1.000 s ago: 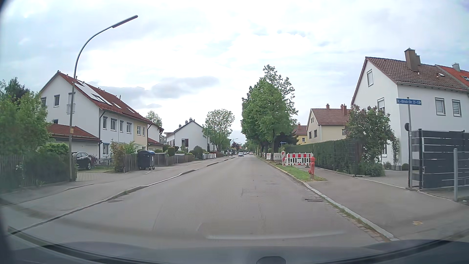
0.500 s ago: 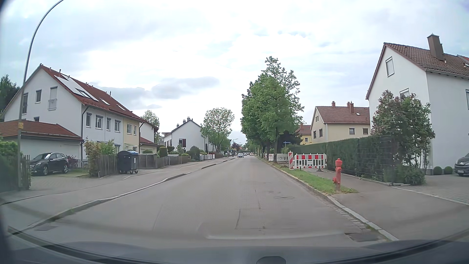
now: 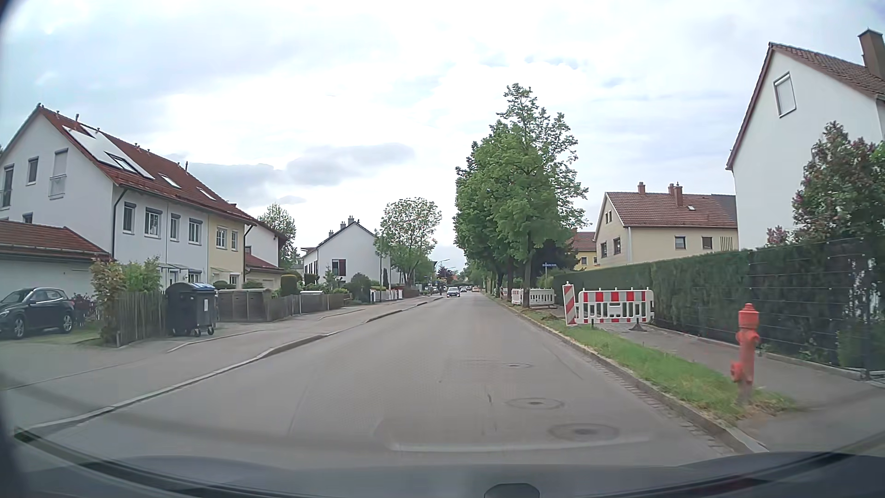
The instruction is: Follow the waypoints while adhering to traffic rules and regulations
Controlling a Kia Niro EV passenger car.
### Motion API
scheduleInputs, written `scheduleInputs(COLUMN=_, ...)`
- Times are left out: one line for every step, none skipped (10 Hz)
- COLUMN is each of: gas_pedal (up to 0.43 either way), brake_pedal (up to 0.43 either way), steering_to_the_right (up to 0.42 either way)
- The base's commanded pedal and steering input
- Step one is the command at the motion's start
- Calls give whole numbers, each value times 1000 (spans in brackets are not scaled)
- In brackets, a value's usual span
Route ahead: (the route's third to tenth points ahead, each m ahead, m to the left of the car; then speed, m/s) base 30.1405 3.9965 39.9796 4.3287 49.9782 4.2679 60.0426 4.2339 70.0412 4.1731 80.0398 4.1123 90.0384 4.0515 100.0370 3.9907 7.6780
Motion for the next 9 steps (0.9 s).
scheduleInputs(gas_pedal=87, brake_pedal=0, steering_to_the_right=-3)
scheduleInputs(gas_pedal=87, brake_pedal=0, steering_to_the_right=-3)
scheduleInputs(gas_pedal=87, brake_pedal=0, steering_to_the_right=-3)
scheduleInputs(gas_pedal=87, brake_pedal=0, steering_to_the_right=-3)
scheduleInputs(gas_pedal=87, brake_pedal=0, steering_to_the_right=-1)
scheduleInputs(gas_pedal=87, brake_pedal=0, steering_to_the_right=1)
scheduleInputs(gas_pedal=79, brake_pedal=0, steering_to_the_right=3)
scheduleInputs(gas_pedal=79, brake_pedal=0, steering_to_the_right=3)
scheduleInputs(gas_pedal=79, brake_pedal=0, steering_to_the_right=3)
